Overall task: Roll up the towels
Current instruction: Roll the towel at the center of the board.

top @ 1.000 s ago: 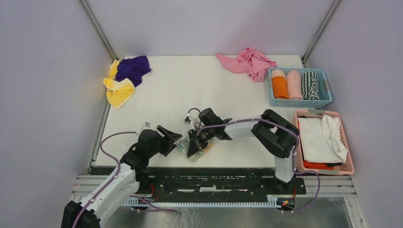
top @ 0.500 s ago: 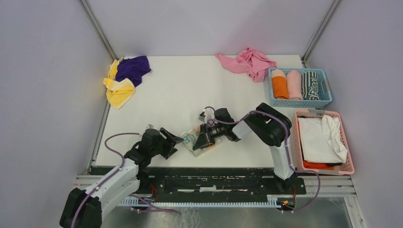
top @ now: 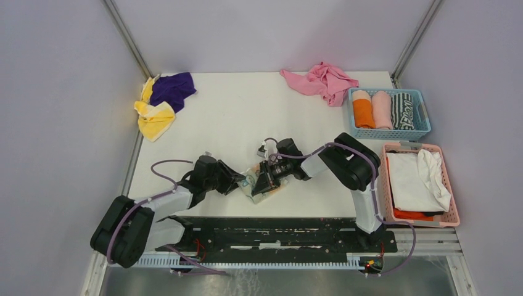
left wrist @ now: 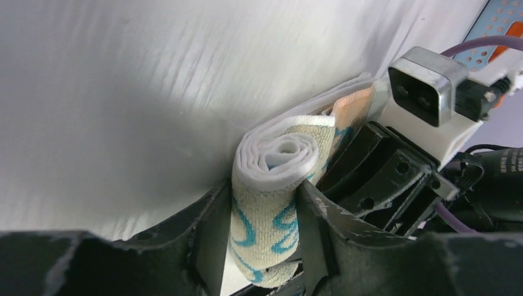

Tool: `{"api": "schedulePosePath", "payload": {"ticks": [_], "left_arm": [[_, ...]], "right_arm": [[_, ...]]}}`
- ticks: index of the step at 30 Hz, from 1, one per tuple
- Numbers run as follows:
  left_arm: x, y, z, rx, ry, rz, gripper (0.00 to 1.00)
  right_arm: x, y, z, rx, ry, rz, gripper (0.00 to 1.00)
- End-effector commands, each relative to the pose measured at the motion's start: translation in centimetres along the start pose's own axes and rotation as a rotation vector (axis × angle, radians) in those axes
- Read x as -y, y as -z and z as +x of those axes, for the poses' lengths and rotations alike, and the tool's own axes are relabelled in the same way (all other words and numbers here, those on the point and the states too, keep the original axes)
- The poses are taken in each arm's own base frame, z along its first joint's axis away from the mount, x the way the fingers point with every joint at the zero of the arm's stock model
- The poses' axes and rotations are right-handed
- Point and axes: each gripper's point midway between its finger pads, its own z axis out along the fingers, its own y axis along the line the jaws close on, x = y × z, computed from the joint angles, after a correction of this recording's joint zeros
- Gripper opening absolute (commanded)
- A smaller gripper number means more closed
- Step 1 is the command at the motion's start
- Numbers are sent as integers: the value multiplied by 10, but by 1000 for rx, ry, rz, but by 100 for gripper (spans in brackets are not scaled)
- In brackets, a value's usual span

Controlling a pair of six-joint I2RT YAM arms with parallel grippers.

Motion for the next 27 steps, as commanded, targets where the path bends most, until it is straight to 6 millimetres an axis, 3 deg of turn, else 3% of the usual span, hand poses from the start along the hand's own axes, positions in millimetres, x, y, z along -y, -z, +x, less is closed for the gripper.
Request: {"api": "schedulePosePath", "payload": {"ticks": [1,8,11,15,18,20,22,23,27], "left_arm": [[-9,-16,5,-28,-79,-30,46],[-30,-27,18,-39,-90,-140,31],[-35,-24,13,1,-73,-176,23],[-34,-19,10,38,-45,-200,20],[-30,-17,10,66,-18,-201,18],[-28,-16,11,80,0,-201,17],[-27,-15,12,91,15,-211,16],[-29,-14,13,98,24,-221,16],[-30,-11,14,123,58,-239,14]], "right_arm": [[45,11,10,-2,-2,232,7],[34,28,6,-3,162,450,27],[16,45,4,21,276,604,32],[-13,73,-6,113,462,837,42],[-32,83,-9,160,606,979,52],[-40,81,-8,179,677,1032,55],[-46,74,-5,191,744,1075,69],[-50,69,-3,195,781,1097,72],[-67,43,4,215,953,1152,73]]}}
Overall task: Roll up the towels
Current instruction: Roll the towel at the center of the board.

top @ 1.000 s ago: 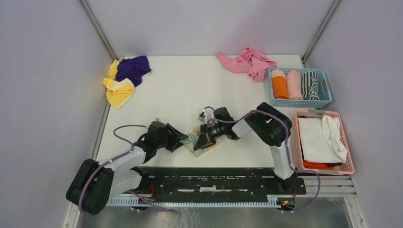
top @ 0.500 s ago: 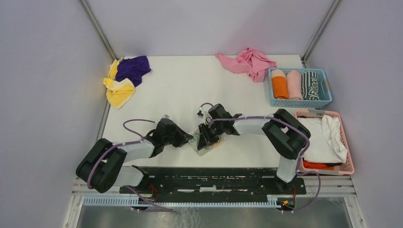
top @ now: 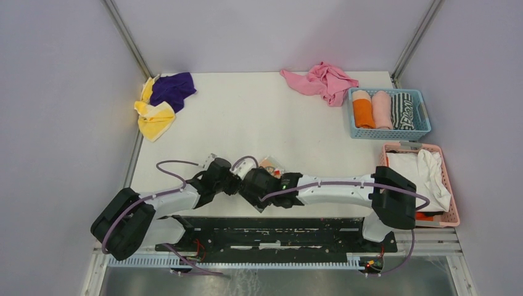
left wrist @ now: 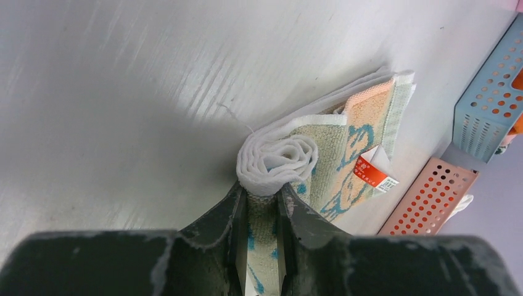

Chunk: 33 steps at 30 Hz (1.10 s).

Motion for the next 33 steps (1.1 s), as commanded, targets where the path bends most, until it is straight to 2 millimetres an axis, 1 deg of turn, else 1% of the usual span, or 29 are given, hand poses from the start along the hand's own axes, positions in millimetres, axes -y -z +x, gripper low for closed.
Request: {"api": "schedulePosePath", "payload": {"ticks": [1,5,7,11,15,20,21,24,27,33], "left_arm": [[-41,3,-3,64,63,-177,14],[-42,6,-2,74,101,-179,11],[-42,7,-2,76,114,-176,10],[-40,8,-3,83,118,-175,9],[-38,9,-4,93,119,-173,8],[-37,11,-5,99,112,-174,8],[-37,11,-6,102,117,-175,8],[-38,11,-6,106,126,-173,8],[-36,12,-7,109,120,-169,9],[-33,16,-9,118,121,-153,10]], "right_arm": [[-2,4,-24,100,163,205,72],[-18,-8,-24,109,255,260,69],[-22,-16,-19,94,284,280,67],[-19,-28,-5,36,319,330,63],[-15,-36,11,-18,339,341,62],[-16,-50,37,-110,354,303,56],[-20,-52,41,-128,358,278,55],[-23,-56,48,-154,362,239,52],[-15,-60,54,-184,354,231,50],[0,-66,59,-217,357,249,47]]}}
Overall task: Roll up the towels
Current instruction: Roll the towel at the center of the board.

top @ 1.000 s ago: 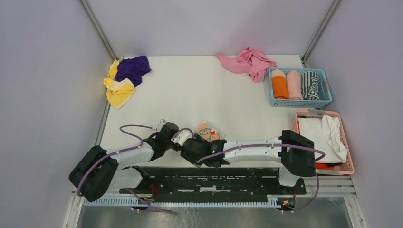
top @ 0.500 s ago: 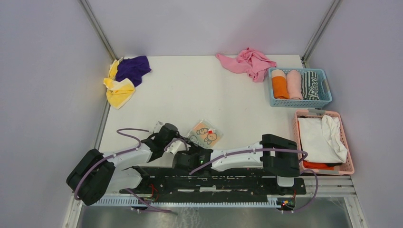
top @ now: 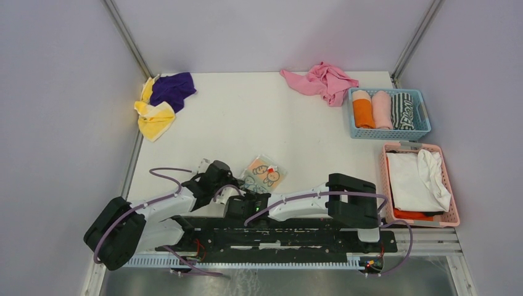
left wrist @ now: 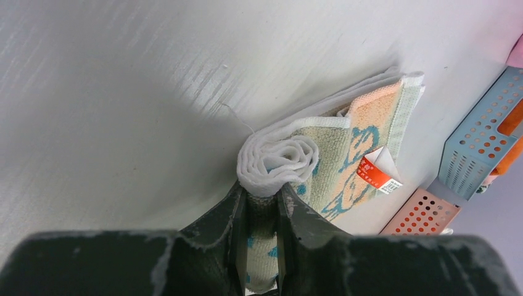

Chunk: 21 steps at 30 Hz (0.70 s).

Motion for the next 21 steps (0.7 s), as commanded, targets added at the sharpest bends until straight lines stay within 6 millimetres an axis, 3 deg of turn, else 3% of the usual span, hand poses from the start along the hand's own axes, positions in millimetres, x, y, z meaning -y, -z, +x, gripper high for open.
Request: {"api": "schedulePosePath", "payload": {"ticks": [1,5,10,11,12,18,21], "left_arm": [[-19,2,-7,59,-9,-72,10],[-21,3,-8,62,-16,-79,11],[-26,4,-10,72,-15,-81,18],[-26,5,-11,78,-14,-74,21],[-25,6,-12,81,-14,-61,25],[-14,20,-25,141,-12,35,59],[-4,34,-32,172,-25,88,68]], "right_arm": [[7,-29,35,-142,-19,-27,47],[16,-36,39,-156,-54,-39,41],[12,-34,37,-120,-121,-206,21],[9,-32,38,-107,-137,-260,7],[10,-28,32,-79,-165,-305,1],[-1,-4,10,66,-374,-712,1],[-1,3,1,113,-481,-878,1]]}}
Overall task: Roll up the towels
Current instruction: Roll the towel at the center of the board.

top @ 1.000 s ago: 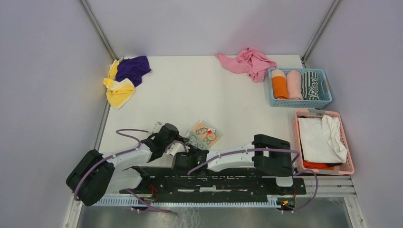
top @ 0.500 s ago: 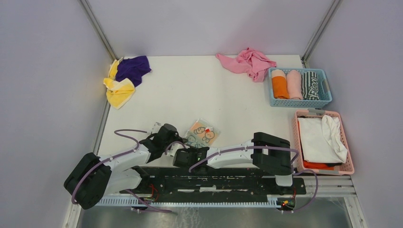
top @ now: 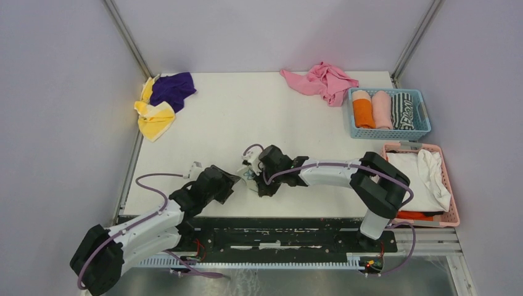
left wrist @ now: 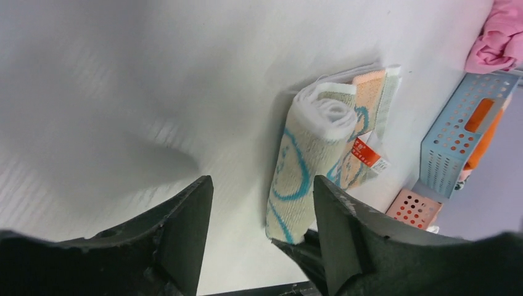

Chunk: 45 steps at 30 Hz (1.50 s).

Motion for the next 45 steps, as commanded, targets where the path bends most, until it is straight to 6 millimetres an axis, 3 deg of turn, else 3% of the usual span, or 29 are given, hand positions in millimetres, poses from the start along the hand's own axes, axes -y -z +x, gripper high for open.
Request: {"api": "schedulePosePath", "payload": {"ticks": [1,10,20,29,34,38,45], "left_arm": [[3,13,-19,94,-42,36,70],[24,29,-20,90,-101,183,81],[60,22,-6,30,-203,274,84],[84,-4,4,-78,-268,288,84],[78,-29,0,-118,-269,227,78],[72,-46,10,-181,-279,191,70],[27,-80,29,-284,-285,0,55]], "right_arm": [[-31,-2,8,14,-221,-378,0],[-15,18,-23,234,-579,-715,1],[24,-3,9,228,-916,-759,0],[38,-17,37,125,-1005,-689,1],[40,-19,43,91,-1008,-661,1],[41,-21,45,74,-1009,-646,0],[44,-18,44,65,-974,-604,4]]}}
